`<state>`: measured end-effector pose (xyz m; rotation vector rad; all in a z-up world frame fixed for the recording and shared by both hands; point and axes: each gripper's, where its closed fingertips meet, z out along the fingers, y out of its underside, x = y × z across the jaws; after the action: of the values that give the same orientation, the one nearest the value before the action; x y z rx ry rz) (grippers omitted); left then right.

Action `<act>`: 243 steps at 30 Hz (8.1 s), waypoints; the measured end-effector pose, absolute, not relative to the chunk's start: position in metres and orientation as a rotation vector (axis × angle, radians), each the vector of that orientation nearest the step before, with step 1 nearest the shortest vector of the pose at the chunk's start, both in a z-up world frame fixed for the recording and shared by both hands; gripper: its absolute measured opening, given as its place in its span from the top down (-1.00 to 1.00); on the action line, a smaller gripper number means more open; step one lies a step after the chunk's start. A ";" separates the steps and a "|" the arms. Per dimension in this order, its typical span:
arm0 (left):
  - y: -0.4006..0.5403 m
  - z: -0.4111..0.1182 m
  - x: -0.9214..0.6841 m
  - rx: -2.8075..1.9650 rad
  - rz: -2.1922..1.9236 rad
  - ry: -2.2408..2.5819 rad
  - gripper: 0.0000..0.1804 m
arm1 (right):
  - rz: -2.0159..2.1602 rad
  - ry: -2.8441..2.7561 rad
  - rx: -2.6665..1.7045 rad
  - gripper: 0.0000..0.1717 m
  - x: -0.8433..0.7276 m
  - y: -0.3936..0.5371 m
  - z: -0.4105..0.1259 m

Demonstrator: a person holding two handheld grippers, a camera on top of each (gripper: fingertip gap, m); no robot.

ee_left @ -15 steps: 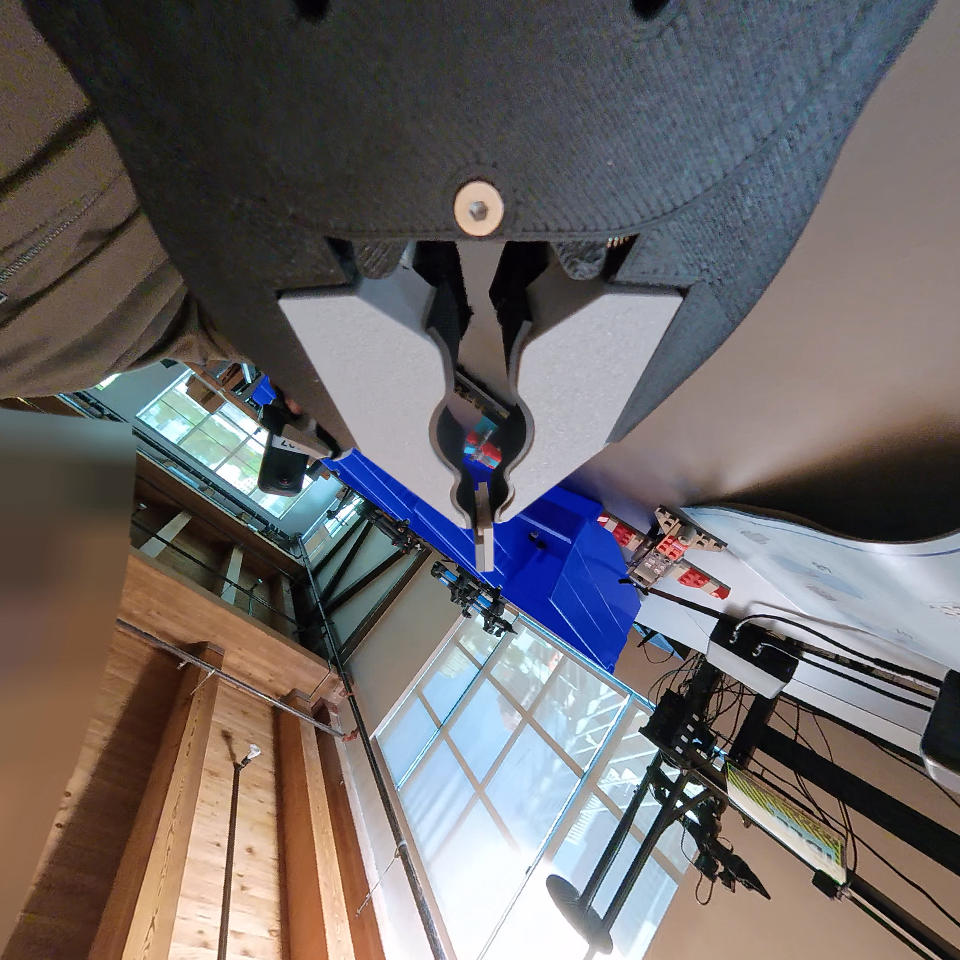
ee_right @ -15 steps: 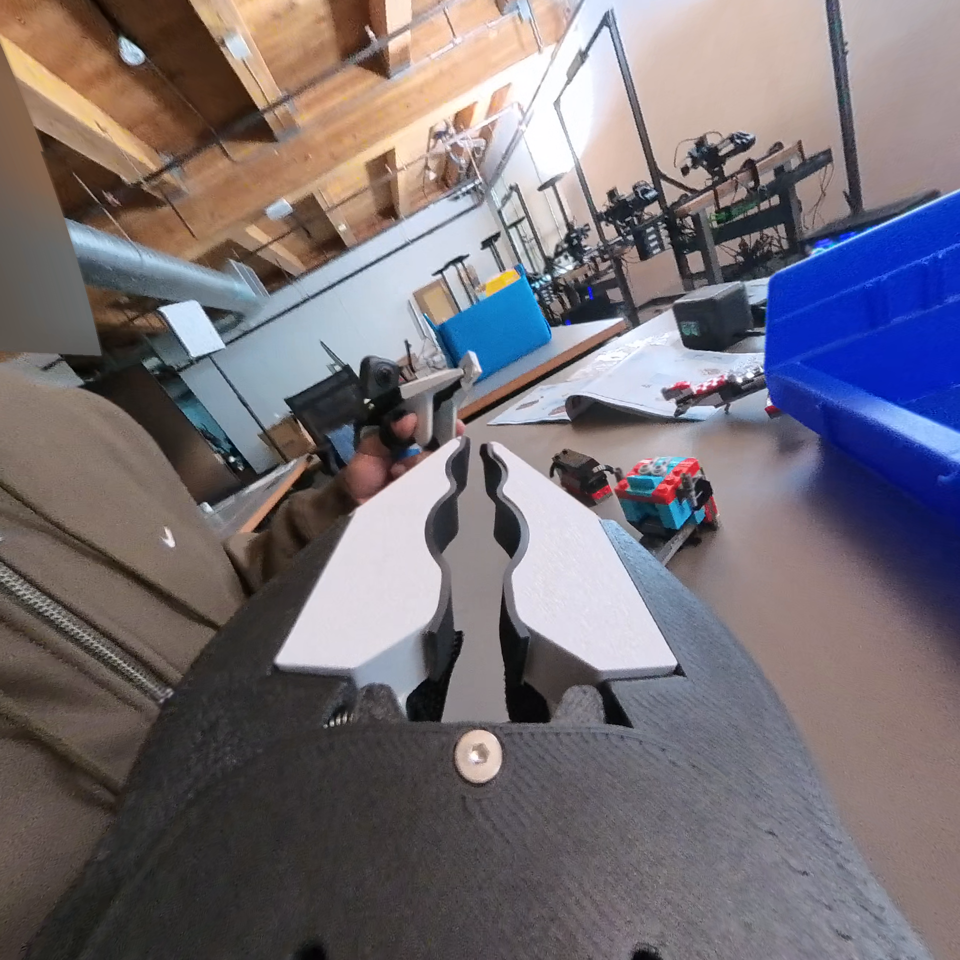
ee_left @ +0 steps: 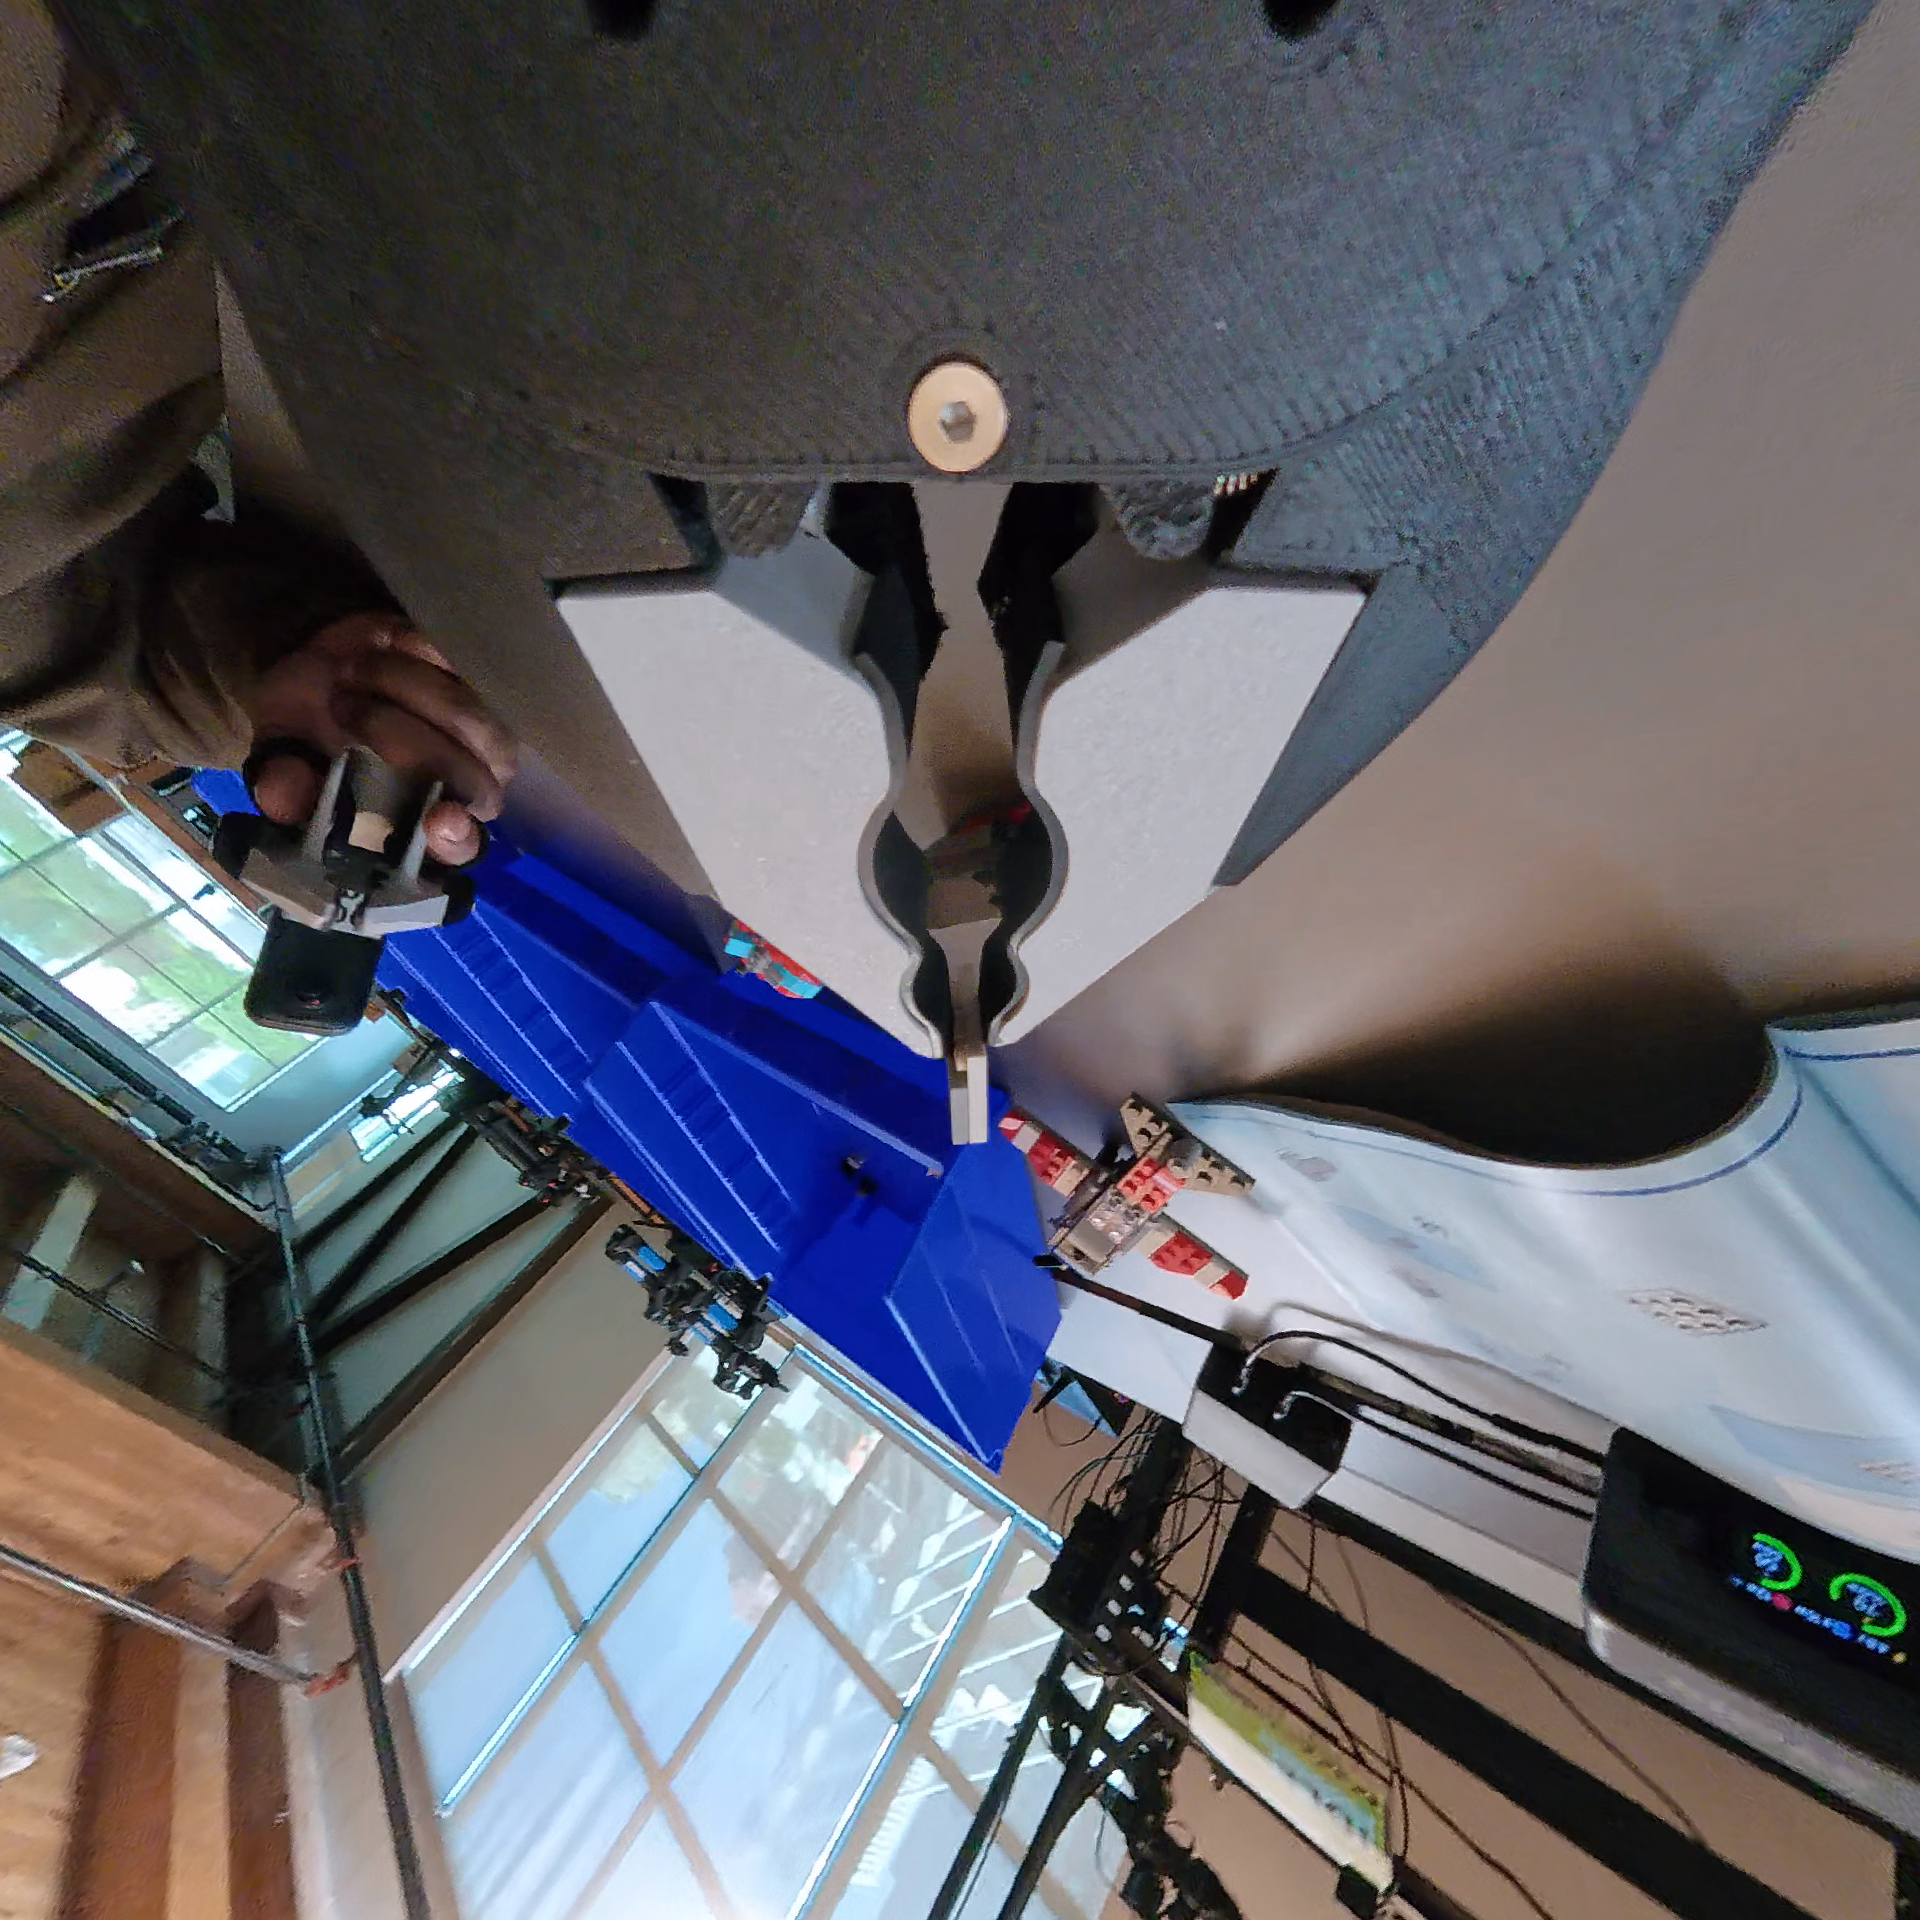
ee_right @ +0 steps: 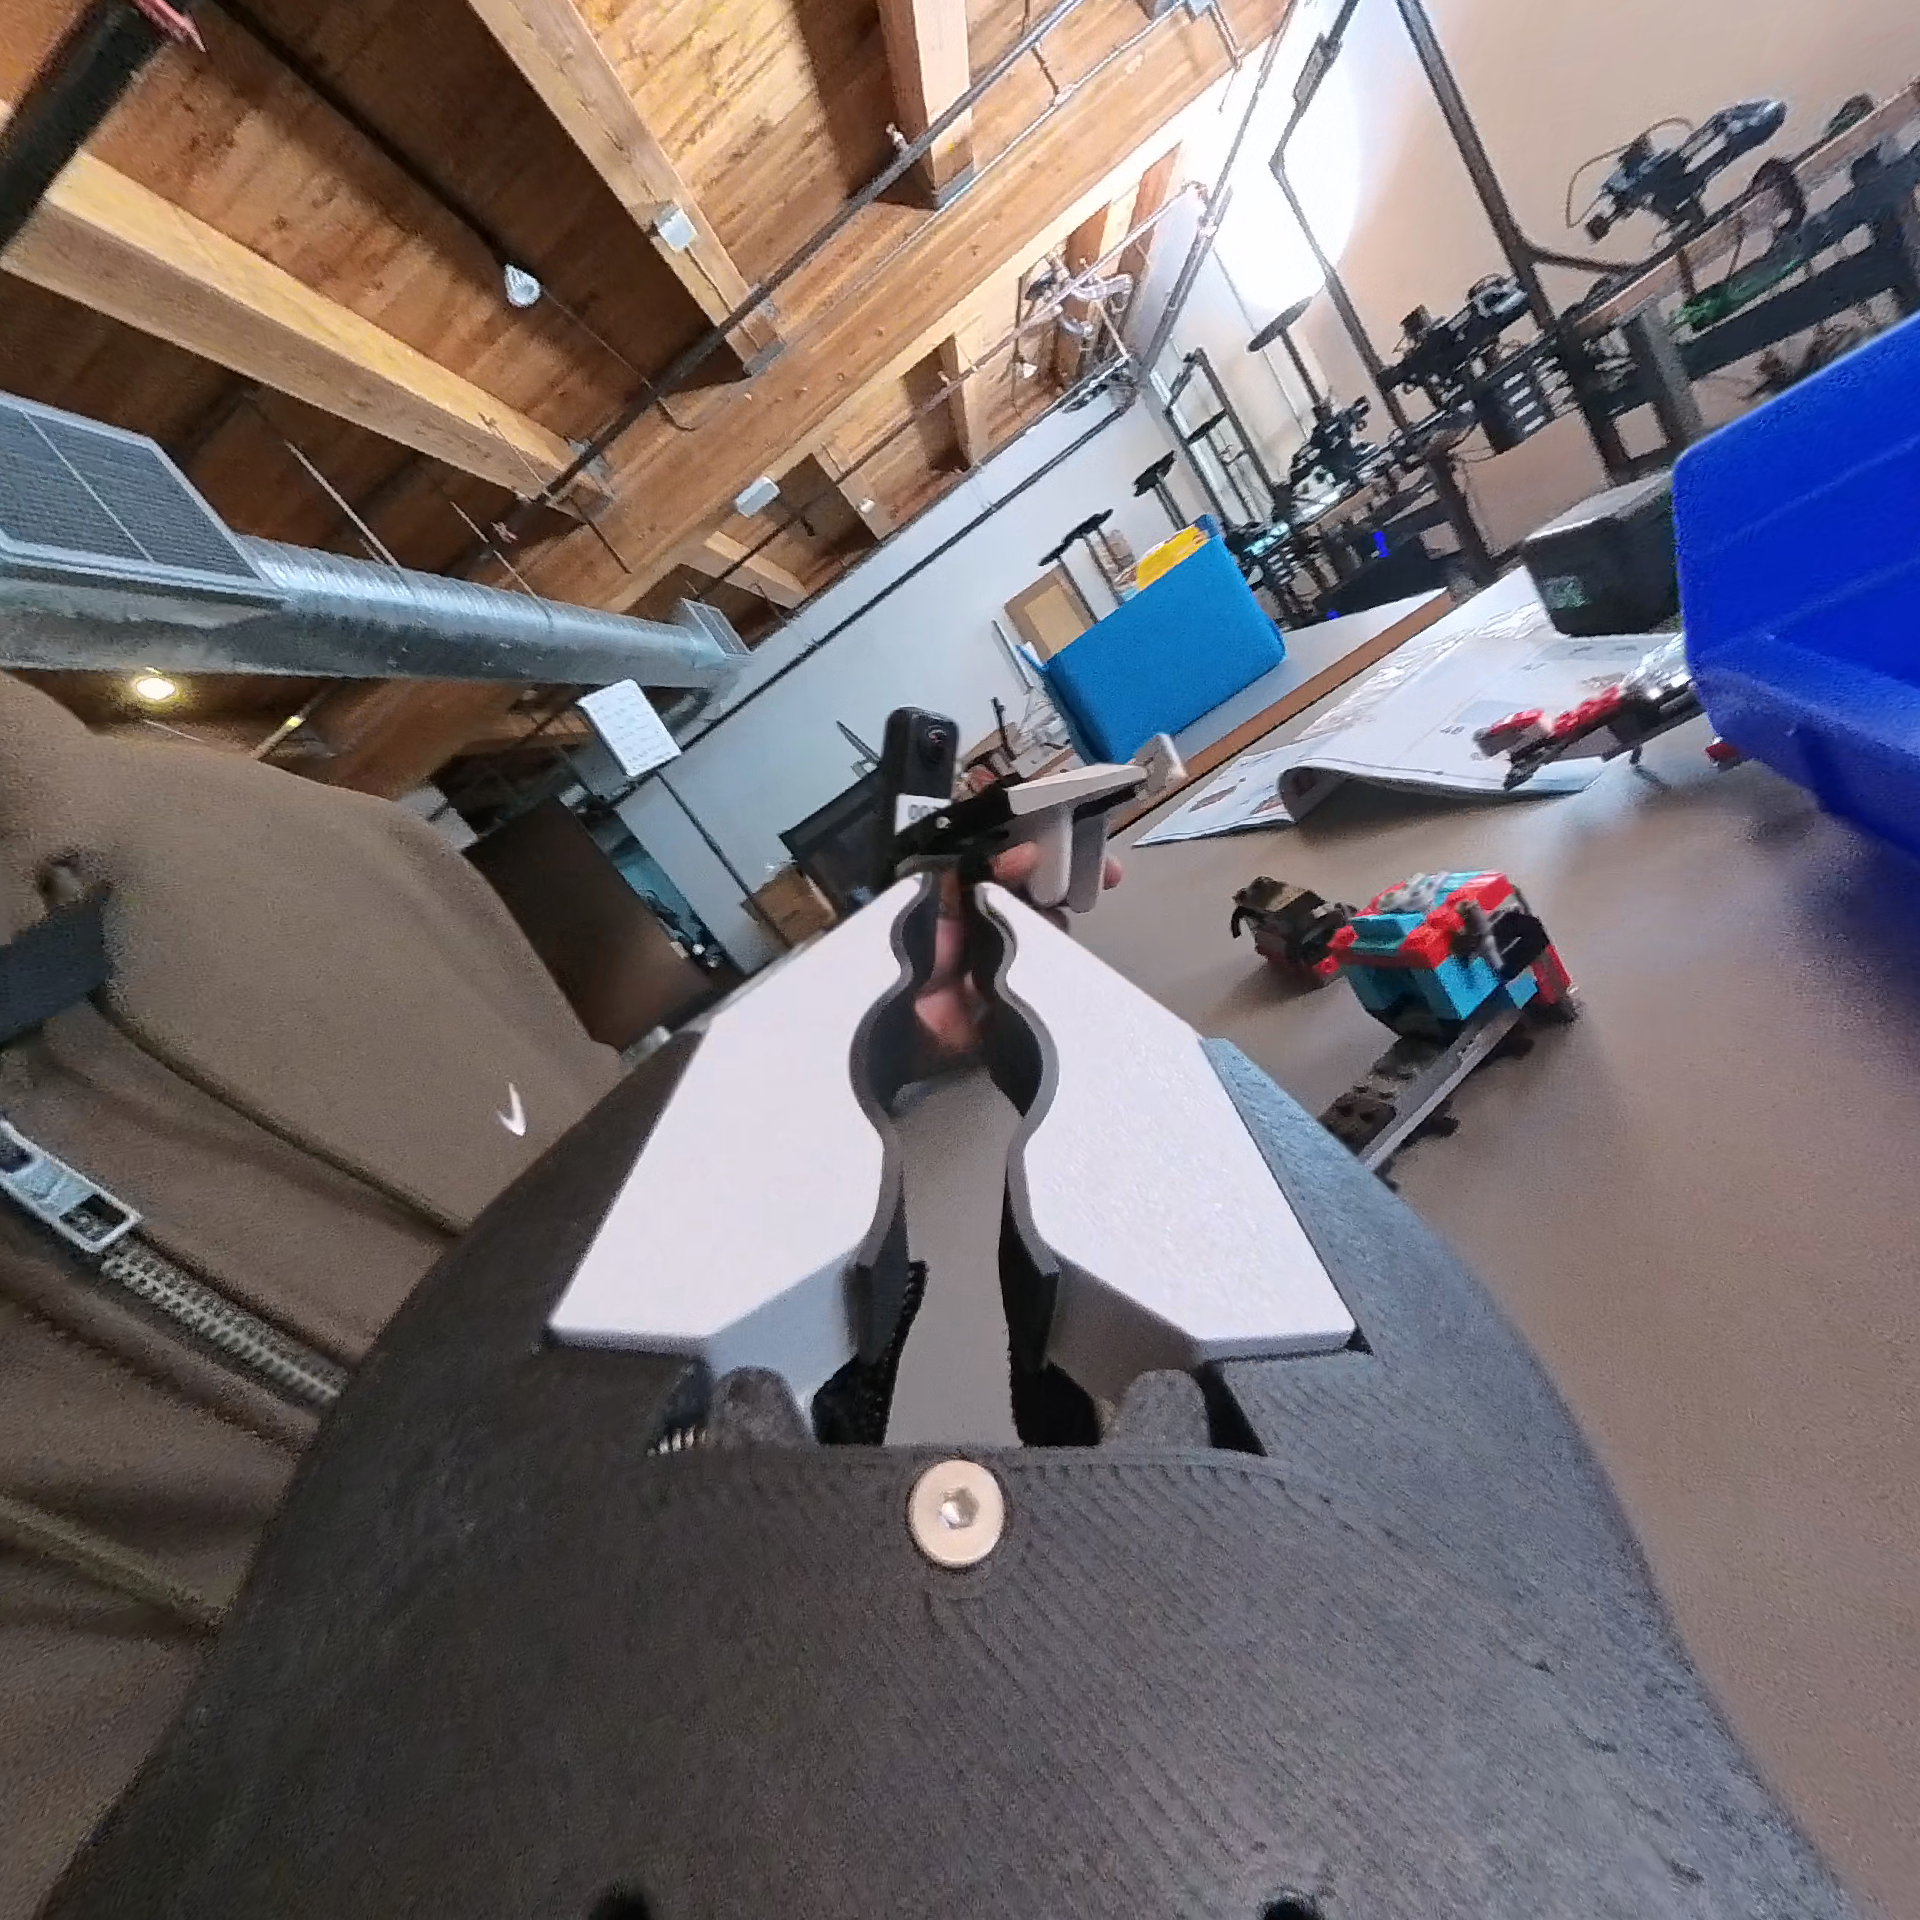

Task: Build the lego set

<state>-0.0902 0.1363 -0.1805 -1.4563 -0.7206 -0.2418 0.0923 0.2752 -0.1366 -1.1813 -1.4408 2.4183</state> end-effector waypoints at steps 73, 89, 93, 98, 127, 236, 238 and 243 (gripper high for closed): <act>0.140 -0.184 -0.064 -1.510 -0.328 -0.655 0.95 | 0.700 -1.982 -1.401 0.70 0.259 0.560 -0.132; 0.125 -0.179 -0.040 -1.485 -0.354 -0.621 0.95 | 0.112 -2.460 -1.734 0.66 0.291 0.641 -0.263; 0.125 -0.178 -0.038 -1.487 -0.361 -0.612 0.95 | 0.155 -2.421 -1.745 0.67 0.289 0.639 -0.252; 0.125 -0.177 -0.037 -1.484 -0.362 -0.606 0.95 | 0.201 -2.440 -1.780 0.67 0.294 0.626 -0.256; 0.129 -0.193 -0.034 -1.513 -0.715 -0.740 0.95 | 0.504 -2.256 -1.378 0.88 0.229 0.490 -0.107; 0.113 -0.176 0.016 -1.359 -1.113 -0.656 0.88 | 1.438 -2.036 -0.508 0.89 0.012 0.106 -0.172; 0.113 -0.176 0.015 -1.353 -1.116 -0.656 0.88 | 1.439 -2.030 -0.504 0.89 0.012 0.106 -0.171; 0.112 -0.174 0.015 -1.339 -1.128 -0.648 0.88 | 1.458 -2.020 -0.492 0.88 0.014 0.105 -0.168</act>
<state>0.0153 0.1118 -0.1737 -1.3390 -0.6481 -1.1284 0.0135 0.1049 -0.1683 -0.4921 -2.0199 1.4582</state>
